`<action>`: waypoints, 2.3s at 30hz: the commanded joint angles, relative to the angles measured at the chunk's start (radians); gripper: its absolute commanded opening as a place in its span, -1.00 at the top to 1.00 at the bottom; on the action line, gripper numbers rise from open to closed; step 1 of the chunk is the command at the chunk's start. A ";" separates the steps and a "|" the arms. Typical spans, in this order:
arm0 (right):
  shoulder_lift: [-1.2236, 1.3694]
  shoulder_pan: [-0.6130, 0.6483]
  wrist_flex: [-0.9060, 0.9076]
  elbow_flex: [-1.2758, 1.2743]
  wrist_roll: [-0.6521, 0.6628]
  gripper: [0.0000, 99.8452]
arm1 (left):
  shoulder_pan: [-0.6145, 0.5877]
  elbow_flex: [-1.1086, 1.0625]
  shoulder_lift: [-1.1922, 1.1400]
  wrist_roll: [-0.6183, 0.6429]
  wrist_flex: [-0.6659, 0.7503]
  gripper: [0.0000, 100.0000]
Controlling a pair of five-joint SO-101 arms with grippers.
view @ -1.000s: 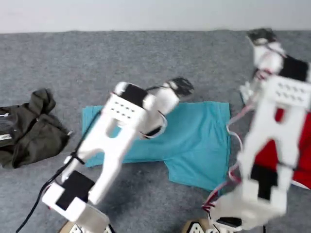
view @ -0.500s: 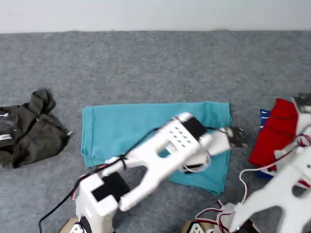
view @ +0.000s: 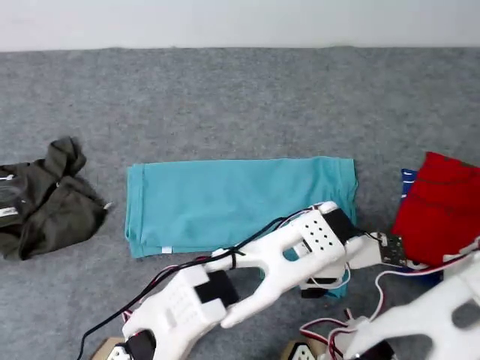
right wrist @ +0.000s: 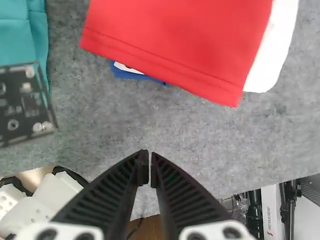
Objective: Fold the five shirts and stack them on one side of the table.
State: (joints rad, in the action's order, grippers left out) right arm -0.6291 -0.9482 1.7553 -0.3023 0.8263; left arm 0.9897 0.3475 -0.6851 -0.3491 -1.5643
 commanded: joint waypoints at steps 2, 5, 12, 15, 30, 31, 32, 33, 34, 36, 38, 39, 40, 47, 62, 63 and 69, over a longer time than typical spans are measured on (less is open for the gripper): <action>-0.047 -0.024 0.039 0.006 0.011 0.97 | 0.002 0.071 -0.043 0.002 -0.005 0.63; -0.062 -0.024 0.041 0.006 0.011 0.97 | -0.012 0.120 -0.074 0.002 -0.017 0.63; -0.096 -0.024 0.041 0.006 0.011 0.97 | -0.011 0.202 -0.150 0.032 -0.041 0.77; -0.104 -0.024 0.041 0.006 0.012 0.97 | -0.008 0.246 -0.183 0.037 -0.054 0.89; -0.107 -0.024 0.039 0.006 0.038 0.97 | -0.092 0.512 -0.132 0.031 -0.187 0.97; -0.107 -0.024 0.039 0.006 0.038 0.97 | -0.107 0.530 -0.132 0.031 -0.186 0.97; -0.107 -0.024 0.039 0.006 0.038 0.97 | -0.121 0.550 -0.135 0.031 -0.184 0.97; -0.107 -0.024 0.039 0.006 0.038 0.97 | -0.133 0.568 -0.137 0.031 -0.184 0.97; -0.107 -0.024 0.039 0.006 0.038 0.97 | -0.143 0.584 -0.137 0.031 -0.184 0.97; -0.107 -0.024 0.039 0.006 0.038 0.97 | -0.161 0.608 -0.137 0.031 -0.181 0.97; -0.107 -0.024 0.039 0.006 0.038 0.97 | -0.180 0.628 -0.137 0.031 -0.181 0.97; -0.107 -0.024 0.039 0.006 0.038 0.97 | -0.189 0.633 -0.137 0.031 -0.180 0.97; -0.107 -0.024 0.039 0.006 0.038 0.97 | -0.198 0.634 -0.137 0.031 -0.175 0.97; -0.102 -0.024 0.039 0.006 0.038 0.97 | -0.287 0.627 -0.138 0.031 -0.117 0.97; -0.097 -0.024 0.039 0.005 0.038 0.97 | -0.404 0.628 -0.281 0.044 -0.075 0.64; -0.097 -0.024 0.039 0.005 0.038 0.97 | -0.411 0.630 -0.295 0.044 -0.075 0.65; -0.097 -0.024 0.039 0.005 0.038 0.97 | -0.460 0.671 -0.299 0.043 -0.089 0.71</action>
State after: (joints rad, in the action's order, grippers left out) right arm -0.7073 -0.9636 1.7553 -0.3023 0.8554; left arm 0.5570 0.9505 -1.0027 -0.3046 -1.6487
